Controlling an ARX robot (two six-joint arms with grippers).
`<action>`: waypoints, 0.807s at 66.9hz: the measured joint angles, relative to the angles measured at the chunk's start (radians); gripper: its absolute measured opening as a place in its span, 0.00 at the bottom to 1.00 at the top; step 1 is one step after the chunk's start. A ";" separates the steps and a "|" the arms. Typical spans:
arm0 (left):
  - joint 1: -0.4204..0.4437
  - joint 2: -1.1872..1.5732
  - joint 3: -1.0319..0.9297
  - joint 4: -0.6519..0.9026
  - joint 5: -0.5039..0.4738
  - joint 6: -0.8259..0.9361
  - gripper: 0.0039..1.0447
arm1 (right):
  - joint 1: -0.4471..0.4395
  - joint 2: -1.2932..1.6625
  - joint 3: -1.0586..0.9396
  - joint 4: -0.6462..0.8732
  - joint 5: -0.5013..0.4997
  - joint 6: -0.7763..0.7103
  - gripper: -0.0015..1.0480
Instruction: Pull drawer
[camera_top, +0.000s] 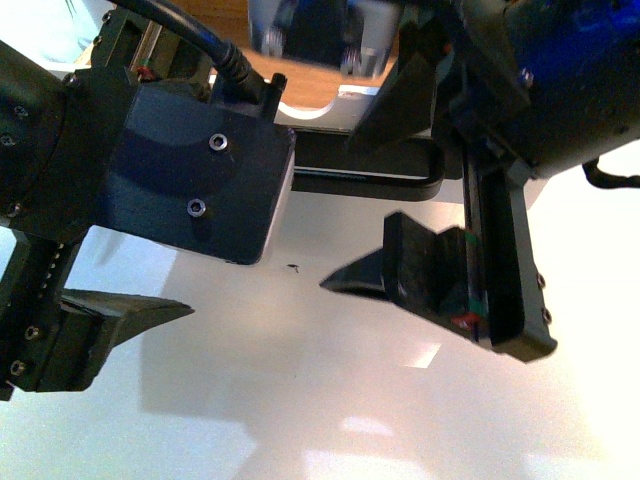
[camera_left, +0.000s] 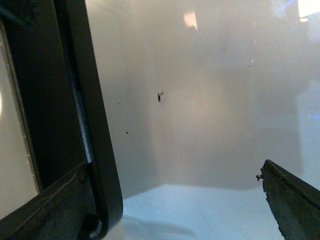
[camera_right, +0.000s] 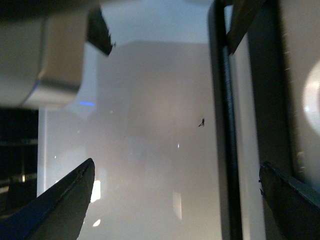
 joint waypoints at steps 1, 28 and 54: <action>0.000 -0.002 -0.003 0.010 0.005 -0.001 0.93 | -0.002 -0.004 -0.003 0.011 -0.003 0.007 0.92; 0.035 -0.226 -0.132 0.267 0.107 -0.179 0.93 | -0.133 -0.276 -0.198 0.303 -0.019 0.159 0.92; 0.354 -0.682 -0.504 0.629 -0.019 -0.629 0.93 | -0.334 -0.755 -0.582 0.581 0.264 0.495 0.92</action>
